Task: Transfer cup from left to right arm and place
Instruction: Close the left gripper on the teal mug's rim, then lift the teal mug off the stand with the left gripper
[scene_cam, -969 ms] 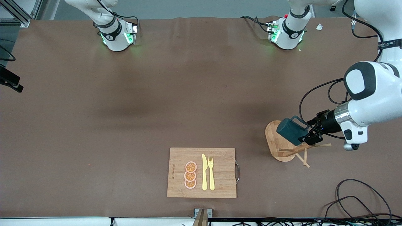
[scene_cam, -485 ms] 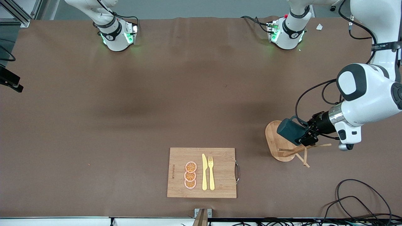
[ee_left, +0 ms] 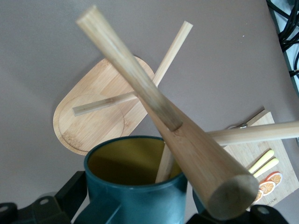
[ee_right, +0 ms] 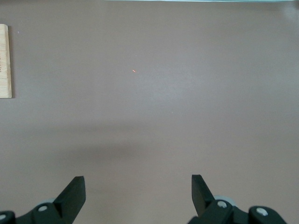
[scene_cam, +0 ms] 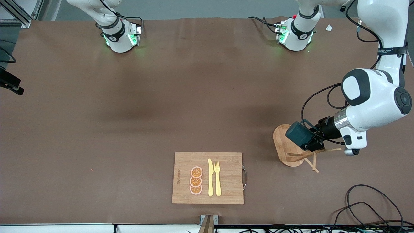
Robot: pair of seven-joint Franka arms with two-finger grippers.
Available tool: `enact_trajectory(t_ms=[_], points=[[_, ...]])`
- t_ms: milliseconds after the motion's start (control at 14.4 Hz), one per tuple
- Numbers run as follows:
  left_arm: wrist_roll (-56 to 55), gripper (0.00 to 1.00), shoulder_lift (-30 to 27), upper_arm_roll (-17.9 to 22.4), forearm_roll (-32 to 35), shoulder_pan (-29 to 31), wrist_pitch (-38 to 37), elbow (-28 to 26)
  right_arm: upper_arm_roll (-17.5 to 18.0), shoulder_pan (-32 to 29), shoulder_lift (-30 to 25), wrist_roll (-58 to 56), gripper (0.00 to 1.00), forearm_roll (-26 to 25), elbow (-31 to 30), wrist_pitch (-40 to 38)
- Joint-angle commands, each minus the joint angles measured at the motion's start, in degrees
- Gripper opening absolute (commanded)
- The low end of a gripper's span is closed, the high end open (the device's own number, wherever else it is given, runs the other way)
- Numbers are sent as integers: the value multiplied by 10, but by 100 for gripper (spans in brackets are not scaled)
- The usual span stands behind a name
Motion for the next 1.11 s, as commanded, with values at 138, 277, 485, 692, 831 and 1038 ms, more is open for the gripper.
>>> enact_trajectory(t_ms=[138,277,485,692,831,1038], points=[[1,72,-1,-4,-10,1,14,-3,7,-10,-5,-9,100,7,-6,1],[-2,72,-1,-5,-10,0,14,-1,7,-10,-5,-9,100,8,-5,1],[-11,72,-7,-5,-39,-1,1,11,7,-10,-5,-8,100,9,-5,1],[-49,72,-12,-6,-51,-2,-52,39,7,-10,-5,-9,100,9,-5,1],[-69,72,-24,-17,-52,2,-78,40,7,-10,-5,-9,100,9,-5,1],[-99,73,-37,-27,-66,3,-110,40,7,-10,-5,-9,100,9,-6,1]])
